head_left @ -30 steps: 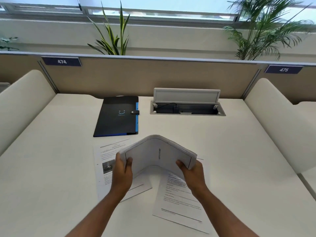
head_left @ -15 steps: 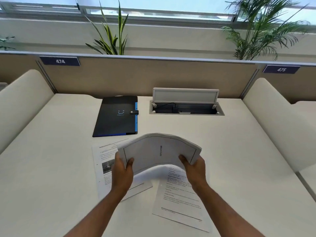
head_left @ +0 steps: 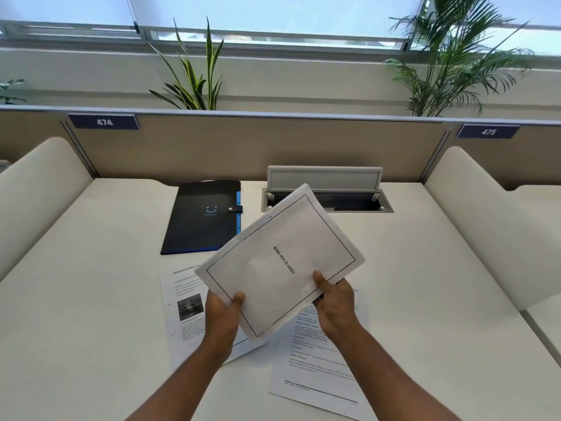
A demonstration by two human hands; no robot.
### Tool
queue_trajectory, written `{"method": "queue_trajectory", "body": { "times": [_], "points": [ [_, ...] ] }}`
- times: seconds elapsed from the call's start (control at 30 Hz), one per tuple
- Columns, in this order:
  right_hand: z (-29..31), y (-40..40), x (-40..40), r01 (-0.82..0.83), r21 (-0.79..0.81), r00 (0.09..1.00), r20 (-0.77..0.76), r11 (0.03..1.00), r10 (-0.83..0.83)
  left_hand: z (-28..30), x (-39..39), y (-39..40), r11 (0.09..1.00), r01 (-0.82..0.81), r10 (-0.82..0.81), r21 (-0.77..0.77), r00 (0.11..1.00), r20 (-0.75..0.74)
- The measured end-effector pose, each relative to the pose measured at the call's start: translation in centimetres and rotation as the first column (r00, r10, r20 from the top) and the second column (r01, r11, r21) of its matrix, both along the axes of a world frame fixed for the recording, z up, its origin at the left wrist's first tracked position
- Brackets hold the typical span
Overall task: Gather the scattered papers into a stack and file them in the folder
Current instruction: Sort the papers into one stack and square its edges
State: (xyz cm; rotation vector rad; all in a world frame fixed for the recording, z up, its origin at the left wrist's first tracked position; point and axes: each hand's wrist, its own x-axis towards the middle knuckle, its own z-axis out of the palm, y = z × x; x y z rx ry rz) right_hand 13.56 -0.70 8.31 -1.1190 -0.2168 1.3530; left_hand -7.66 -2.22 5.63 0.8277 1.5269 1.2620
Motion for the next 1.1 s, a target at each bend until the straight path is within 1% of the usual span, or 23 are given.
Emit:
{"method": "queue_trajectory", "body": {
  "times": [0.07,0.13,0.2,0.23,0.27,0.3,0.33,0.4,0.43,0.53,0.6,0.67,0.73,0.8,0.83,0.87,0.9,0.93,0.97,1.0,1.03,1.07,1.1],
  "points": [
    [0.6,0.2,0.6,0.007,0.056,0.988,0.151,0.998,-0.015,-0.2,-0.1,-0.3,0.998,0.064,-0.064,-0.014,0.997,-0.032],
    [1.2,0.4,1.6,-0.016,0.107,0.948,0.319,0.994,-0.019,0.2,-0.3,0.0,0.992,0.115,-0.12,-0.061,0.988,-0.099],
    [2.1,0.7,2.7,-0.068,0.139,0.887,0.462,0.988,-0.004,1.1,-0.6,1.0,0.99,0.124,-0.138,-0.069,0.954,-0.265],
    [2.5,0.8,3.1,-0.105,0.146,0.851,0.524,0.984,0.013,1.8,-0.7,1.6,0.99,0.139,-0.136,-0.019,0.921,-0.366],
    [3.0,0.9,3.3,-0.144,0.151,0.817,0.576,0.978,0.031,2.6,-0.7,2.1,0.984,0.165,-0.117,0.068,0.884,-0.452],
    [3.4,1.1,3.5,-0.185,0.156,0.784,0.619,0.97,0.05,3.6,-0.5,2.7,0.966,0.211,-0.107,0.153,0.858,-0.503],
    [3.9,1.1,3.5,-0.224,0.163,0.753,0.655,0.961,0.065,4.6,-0.4,3.3,0.94,0.265,-0.127,0.216,0.857,-0.499],
    [4.7,1.2,3.2,-0.277,0.188,0.707,0.704,0.942,0.067,6.5,-0.2,4.1,0.898,0.341,-0.24,0.278,0.909,-0.342],
    [5.0,1.3,3.0,-0.279,0.209,0.698,0.715,0.937,0.048,7.1,-0.1,4.3,0.889,0.339,-0.254,0.308,0.924,-0.286],
    [5.9,1.2,1.9,-0.203,0.305,0.73,0.68,0.93,-0.063,8.5,0.4,3.8,0.861,0.219,-0.076,0.459,0.948,-0.309],
    [6.0,1.0,0.8,-0.137,0.351,0.757,0.64,0.926,-0.13,8.6,1.0,3.1,0.825,0.186,-0.035,0.534,0.959,-0.28],
    [5.6,0.6,-0.4,-0.105,0.364,0.759,0.631,0.925,-0.162,7.8,1.5,2.4,0.814,0.187,-0.045,0.549,0.964,-0.261],
    [4.8,-0.1,-1.2,-0.12,0.342,0.745,0.652,0.932,-0.143,6.9,1.7,1.9,0.836,0.202,-0.079,0.51,0.965,-0.252],
    [4.2,-0.7,-1.5,-0.174,0.331,0.709,0.696,0.928,-0.115,6.0,1.7,1.5,0.862,0.219,-0.103,0.457,0.959,-0.264],
    [4.2,-0.9,-1.4,-0.197,0.349,0.681,0.721,0.916,-0.128,5.7,1.8,1.3,0.874,0.218,-0.102,0.434,0.956,-0.275],
    [4.4,-0.9,-1.2,-0.21,0.383,0.636,0.752,0.899,-0.172,5.6,1.8,1.3,0.883,0.213,-0.097,0.418,0.954,-0.282],
    [4.8,-0.8,-0.9,-0.224,0.425,0.556,0.795,0.877,-0.243,5.4,1.8,1.3,0.888,0.209,-0.092,0.409,0.954,-0.287],
    [5.2,-0.4,-0.4,-0.249,0.461,0.435,0.839,0.852,-0.326,5.4,1.8,1.3,0.891,0.208,-0.091,0.404,0.953,-0.289],
    [5.6,0.0,0.0,-0.284,0.485,0.29,0.866,0.827,-0.408,5.4,1.7,1.4,0.891,0.212,-0.096,0.401,0.952,-0.29],
    [6.2,0.5,0.4,-0.327,0.493,0.15,0.869,0.806,-0.471,5.2,1.7,1.5,0.889,0.219,-0.103,0.401,0.951,-0.29],
    [6.7,1.0,0.8,-0.371,0.482,0.031,0.861,0.794,-0.508,5.1,1.7,1.5,0.889,0.224,-0.108,0.4,0.951,-0.291],
    [7.1,1.3,1.0,-0.401,0.462,-0.05,0.851,0.791,-0.522,4.9,1.6,1.5,0.89,0.226,-0.11,0.396,0.949,-0.295],
    [7.3,1.4,1.1,-0.413,0.447,-0.089,0.847,0.793,-0.524,4.7,1.6,1.4,0.891,0.23,-0.111,0.392,0.946,-0.303]
  ]
}}
